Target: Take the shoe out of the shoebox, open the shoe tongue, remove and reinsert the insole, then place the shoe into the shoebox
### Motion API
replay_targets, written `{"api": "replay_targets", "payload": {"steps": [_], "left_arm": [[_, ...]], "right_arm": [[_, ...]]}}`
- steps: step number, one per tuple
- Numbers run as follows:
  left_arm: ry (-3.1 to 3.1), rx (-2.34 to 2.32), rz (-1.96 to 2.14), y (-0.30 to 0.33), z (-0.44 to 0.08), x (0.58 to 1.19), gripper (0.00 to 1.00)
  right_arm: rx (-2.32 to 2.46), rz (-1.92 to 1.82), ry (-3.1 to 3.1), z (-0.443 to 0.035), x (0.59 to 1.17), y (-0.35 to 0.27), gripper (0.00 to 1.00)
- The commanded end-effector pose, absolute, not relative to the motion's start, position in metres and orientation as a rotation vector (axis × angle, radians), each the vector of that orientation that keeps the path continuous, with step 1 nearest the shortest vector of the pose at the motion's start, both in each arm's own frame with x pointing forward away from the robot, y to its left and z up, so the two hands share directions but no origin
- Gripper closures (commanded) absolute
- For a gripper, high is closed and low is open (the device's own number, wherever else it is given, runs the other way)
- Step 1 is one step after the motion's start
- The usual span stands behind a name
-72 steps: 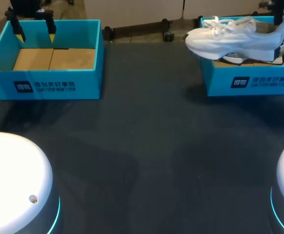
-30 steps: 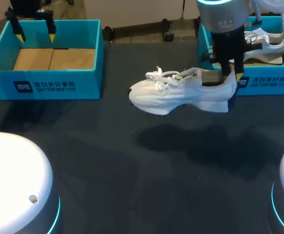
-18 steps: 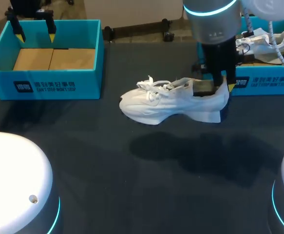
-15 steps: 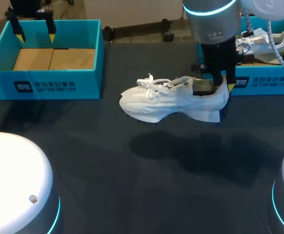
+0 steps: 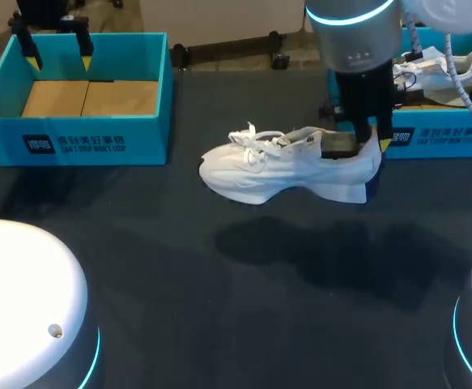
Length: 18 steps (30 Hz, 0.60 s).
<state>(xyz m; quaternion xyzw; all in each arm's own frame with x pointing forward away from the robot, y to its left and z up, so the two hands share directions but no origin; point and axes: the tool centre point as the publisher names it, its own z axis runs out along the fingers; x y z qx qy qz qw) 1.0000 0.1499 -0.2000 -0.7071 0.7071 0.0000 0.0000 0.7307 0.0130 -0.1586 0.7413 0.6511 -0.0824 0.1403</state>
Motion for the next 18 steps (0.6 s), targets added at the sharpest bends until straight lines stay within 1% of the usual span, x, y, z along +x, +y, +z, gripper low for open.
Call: {"api": "replay_targets", "payload": {"steps": [1,4,14,18], "left_arm": [[2.222,-2.221,0.000,0.150,-0.200,1.000,0.00],[2.222,-2.221,0.000,0.150,-0.200,1.000,0.00],[2.222,-2.221,0.000,0.150,-0.200,1.000,0.00],[2.222,-2.221,0.000,0.150,-0.200,1.000,0.00]], "right_arm": [[2.143,-0.239,1.883,-0.157,0.732,0.013,1.00],[2.143,-0.239,1.883,-0.157,0.732,0.013,1.00],[2.055,-0.235,1.973,-0.186,0.720,0.026,1.00],[2.024,-0.246,2.012,-0.208,0.715,0.032,1.00]]}}
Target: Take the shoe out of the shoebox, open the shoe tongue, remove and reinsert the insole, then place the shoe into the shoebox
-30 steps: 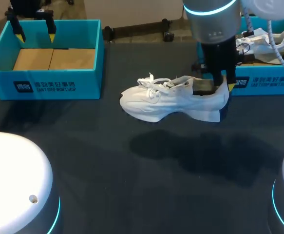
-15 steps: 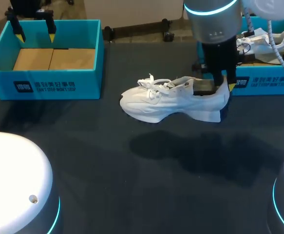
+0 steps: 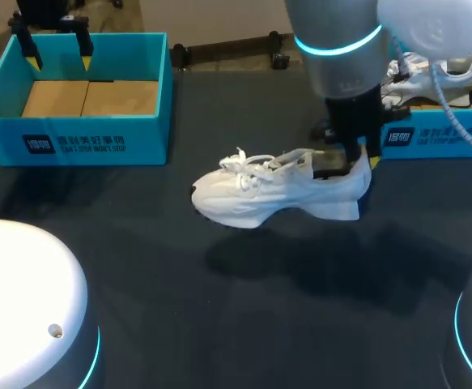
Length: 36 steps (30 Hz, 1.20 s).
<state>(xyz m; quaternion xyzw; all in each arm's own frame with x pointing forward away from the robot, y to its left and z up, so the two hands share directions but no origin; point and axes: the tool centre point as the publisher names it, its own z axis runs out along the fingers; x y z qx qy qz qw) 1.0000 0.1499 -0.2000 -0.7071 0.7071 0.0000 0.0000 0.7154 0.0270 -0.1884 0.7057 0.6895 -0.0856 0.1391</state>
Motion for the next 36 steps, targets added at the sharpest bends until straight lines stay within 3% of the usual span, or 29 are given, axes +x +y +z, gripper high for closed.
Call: {"api": "replay_targets", "payload": {"steps": [1,21,36], "left_arm": [[2.222,-2.221,0.000,0.150,-0.200,1.000,0.00],[2.222,-2.221,0.000,0.150,-0.200,1.000,0.00],[2.222,-2.221,0.000,0.150,-0.200,1.000,0.00]], "right_arm": [[2.020,-0.244,2.018,-0.213,0.715,0.033,1.00],[1.945,-0.203,2.160,-0.298,0.732,0.052,1.00],[1.912,-0.147,2.164,-0.332,0.747,0.050,1.00]]}}
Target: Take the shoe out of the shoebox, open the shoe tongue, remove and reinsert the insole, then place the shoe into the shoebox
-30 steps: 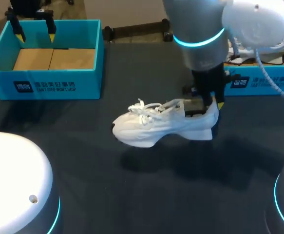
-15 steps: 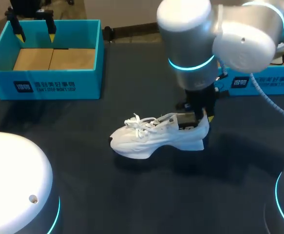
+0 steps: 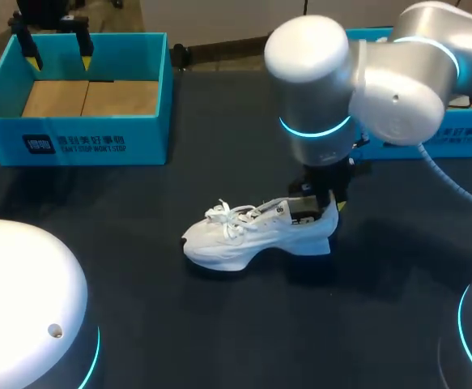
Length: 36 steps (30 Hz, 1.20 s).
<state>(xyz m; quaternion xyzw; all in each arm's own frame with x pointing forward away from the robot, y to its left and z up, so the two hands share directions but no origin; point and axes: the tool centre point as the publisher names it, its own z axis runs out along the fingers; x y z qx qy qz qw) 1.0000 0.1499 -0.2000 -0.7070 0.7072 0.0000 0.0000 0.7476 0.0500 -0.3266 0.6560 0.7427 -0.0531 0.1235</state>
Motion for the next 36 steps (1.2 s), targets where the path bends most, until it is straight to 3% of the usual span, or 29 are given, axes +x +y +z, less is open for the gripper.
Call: {"api": "replay_targets", "payload": {"steps": [1,18,21,28,36], "left_arm": [[2.222,-2.221,0.000,0.150,-0.200,1.000,0.00],[2.222,-2.221,0.000,0.150,-0.200,1.000,0.00],[2.222,-2.221,0.000,0.150,-0.200,1.000,0.00],[2.222,-2.221,0.000,0.150,-0.200,1.000,0.00],[2.222,-2.221,0.000,0.150,-0.200,1.000,0.00]], "right_arm": [[1.913,-0.155,2.159,-0.334,0.747,0.049,1.00],[1.912,-0.206,2.135,-0.346,0.745,0.047,1.00],[1.920,-0.195,2.133,-0.345,0.745,0.046,0.71],[1.931,-0.171,2.134,-0.341,0.742,0.042,0.54],[1.848,-0.086,2.203,-0.314,0.737,0.041,0.54]]}}
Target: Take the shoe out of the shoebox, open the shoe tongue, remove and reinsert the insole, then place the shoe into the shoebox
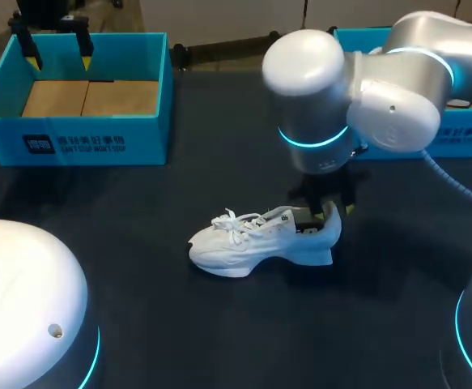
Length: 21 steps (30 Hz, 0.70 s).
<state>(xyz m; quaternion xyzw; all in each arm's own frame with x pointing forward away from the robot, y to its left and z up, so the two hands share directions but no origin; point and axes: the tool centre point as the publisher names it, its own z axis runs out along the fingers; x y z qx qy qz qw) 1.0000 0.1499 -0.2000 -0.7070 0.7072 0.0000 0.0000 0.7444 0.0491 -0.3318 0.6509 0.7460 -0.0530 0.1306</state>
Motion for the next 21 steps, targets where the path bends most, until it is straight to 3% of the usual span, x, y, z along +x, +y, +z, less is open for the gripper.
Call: {"api": "replay_targets", "payload": {"steps": [1,2,4,6,15,21], "left_arm": [[2.222,-2.221,0.000,0.150,-0.200,1.000,0.00],[2.222,-2.221,0.000,0.150,-0.200,1.000,0.00],[2.222,-2.221,0.000,0.150,-0.200,1.000,0.00],[2.222,-2.221,0.000,0.150,-0.200,1.000,0.00],[2.222,-2.221,0.000,0.150,-0.200,1.000,0.00],[2.222,-2.221,0.000,0.150,-0.200,1.000,0.00]], "right_arm": [[1.821,-0.064,2.227,-0.311,0.736,0.042,0.52],[1.783,-0.036,2.271,-0.307,0.736,0.043,0.48],[1.669,0.014,2.363,-0.301,0.734,0.049,0.11],[1.575,0.043,2.431,-0.298,0.733,0.054,0.00],[1.016,0.103,2.605,-0.286,0.732,0.086,0.00],[1.027,0.071,2.588,-0.286,0.734,0.088,0.00]]}}
